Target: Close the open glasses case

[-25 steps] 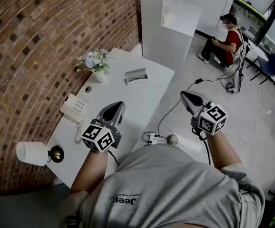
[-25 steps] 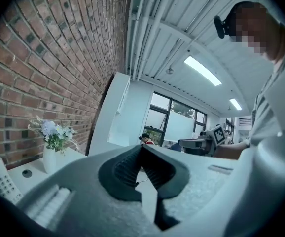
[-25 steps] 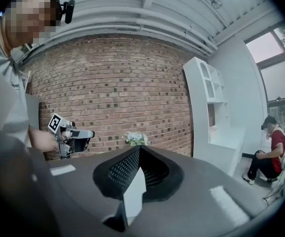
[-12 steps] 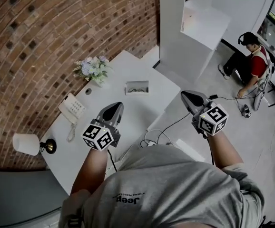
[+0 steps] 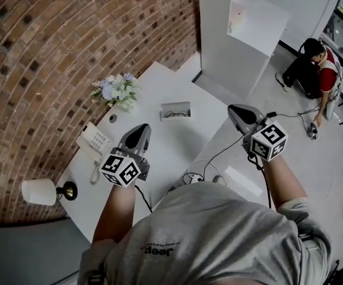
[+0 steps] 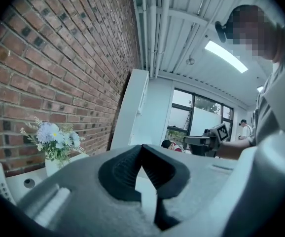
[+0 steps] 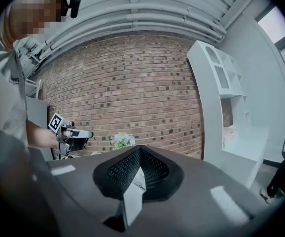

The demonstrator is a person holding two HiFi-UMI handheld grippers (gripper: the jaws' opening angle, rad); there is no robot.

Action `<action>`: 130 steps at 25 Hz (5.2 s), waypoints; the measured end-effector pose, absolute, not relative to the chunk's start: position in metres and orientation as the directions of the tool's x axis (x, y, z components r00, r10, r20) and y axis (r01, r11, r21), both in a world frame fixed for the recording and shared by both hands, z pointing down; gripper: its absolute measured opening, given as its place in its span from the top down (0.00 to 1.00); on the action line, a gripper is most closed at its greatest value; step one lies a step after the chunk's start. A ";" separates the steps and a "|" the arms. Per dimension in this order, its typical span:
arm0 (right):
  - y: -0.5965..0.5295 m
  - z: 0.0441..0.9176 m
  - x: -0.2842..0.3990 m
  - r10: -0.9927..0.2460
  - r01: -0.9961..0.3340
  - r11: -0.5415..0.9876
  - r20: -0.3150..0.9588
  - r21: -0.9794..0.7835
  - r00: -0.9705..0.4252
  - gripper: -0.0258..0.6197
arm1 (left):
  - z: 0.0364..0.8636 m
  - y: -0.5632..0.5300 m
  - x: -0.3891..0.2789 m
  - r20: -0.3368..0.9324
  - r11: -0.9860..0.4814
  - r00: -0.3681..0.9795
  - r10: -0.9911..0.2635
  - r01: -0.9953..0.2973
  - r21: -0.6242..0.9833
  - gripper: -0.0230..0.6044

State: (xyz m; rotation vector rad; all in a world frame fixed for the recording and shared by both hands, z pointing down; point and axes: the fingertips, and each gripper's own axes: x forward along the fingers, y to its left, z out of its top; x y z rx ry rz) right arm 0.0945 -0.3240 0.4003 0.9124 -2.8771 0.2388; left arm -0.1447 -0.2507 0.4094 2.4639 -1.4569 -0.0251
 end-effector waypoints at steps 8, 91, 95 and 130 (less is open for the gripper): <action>-0.315 0.404 0.063 -0.570 -0.593 0.798 0.189 -0.103 -0.800 0.95 | 0.410 -0.258 -0.165 0.106 -0.490 0.528 -0.842 -0.833 0.256 0.97; -0.436 0.748 -0.106 -0.105 0.030 0.985 0.735 0.168 -0.670 0.44 | 0.595 -0.337 -0.194 0.223 -0.423 0.528 -0.819 -0.819 0.387 0.97; -0.434 0.748 -0.104 -0.126 0.029 0.980 0.727 0.197 -0.675 0.47 | 0.591 -0.334 -0.192 0.220 -0.427 0.529 -0.819 -0.820 0.381 0.97; -0.410 0.724 -0.109 -0.137 -0.085 0.990 0.694 0.109 -0.706 0.51 | 0.570 -0.314 -0.190 0.199 -0.430 0.521 -0.830 -0.825 0.368 0.97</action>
